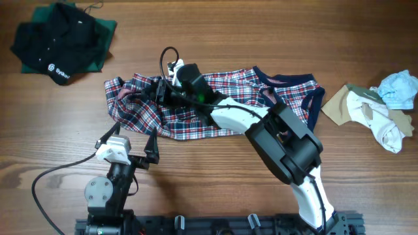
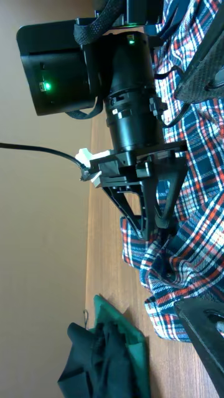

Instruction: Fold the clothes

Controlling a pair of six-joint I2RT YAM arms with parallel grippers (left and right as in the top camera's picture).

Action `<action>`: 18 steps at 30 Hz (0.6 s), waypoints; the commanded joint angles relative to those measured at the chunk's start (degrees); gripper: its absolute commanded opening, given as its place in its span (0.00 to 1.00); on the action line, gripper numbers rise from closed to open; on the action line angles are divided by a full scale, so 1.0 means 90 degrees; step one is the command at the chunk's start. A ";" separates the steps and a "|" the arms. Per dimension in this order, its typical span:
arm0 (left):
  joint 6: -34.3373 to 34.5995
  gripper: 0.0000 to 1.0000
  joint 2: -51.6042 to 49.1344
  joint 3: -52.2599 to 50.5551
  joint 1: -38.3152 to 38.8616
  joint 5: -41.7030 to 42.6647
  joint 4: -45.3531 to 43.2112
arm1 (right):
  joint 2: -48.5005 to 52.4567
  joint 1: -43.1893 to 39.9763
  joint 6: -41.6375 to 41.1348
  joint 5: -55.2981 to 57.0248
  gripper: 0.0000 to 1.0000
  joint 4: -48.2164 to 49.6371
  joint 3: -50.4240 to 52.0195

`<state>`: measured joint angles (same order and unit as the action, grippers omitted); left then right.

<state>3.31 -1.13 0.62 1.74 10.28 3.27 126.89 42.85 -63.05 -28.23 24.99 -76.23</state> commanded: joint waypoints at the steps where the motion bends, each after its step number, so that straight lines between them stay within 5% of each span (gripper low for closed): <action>1: -0.0005 1.00 0.0022 -0.0034 -0.0041 -0.0061 0.0024 | 0.0134 0.0022 0.0148 -0.0170 0.17 0.0522 -0.0007; 8: -0.0005 1.00 0.0022 -0.0034 -0.0041 -0.0061 0.0024 | 0.0083 -0.0464 0.0359 -0.0835 0.12 0.1001 -0.0296; 11: -0.0005 1.00 0.0022 -0.0034 -0.0041 -0.0061 0.0024 | -0.0274 -0.1379 0.0372 -0.1440 0.34 0.0799 -0.0306; 14: -0.0005 1.00 0.0022 -0.0034 -0.0041 -0.0061 0.0024 | -0.0678 -0.2137 0.0602 -0.2076 0.43 0.0503 -0.0306; 18: -0.0005 1.00 0.0022 -0.0034 -0.0041 -0.0061 0.0024 | -0.1557 -0.2987 0.1872 -0.1829 0.55 -0.1290 -0.0306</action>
<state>3.31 -1.13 0.62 1.74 10.28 3.27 120.36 18.65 -55.86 -43.81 19.77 -78.13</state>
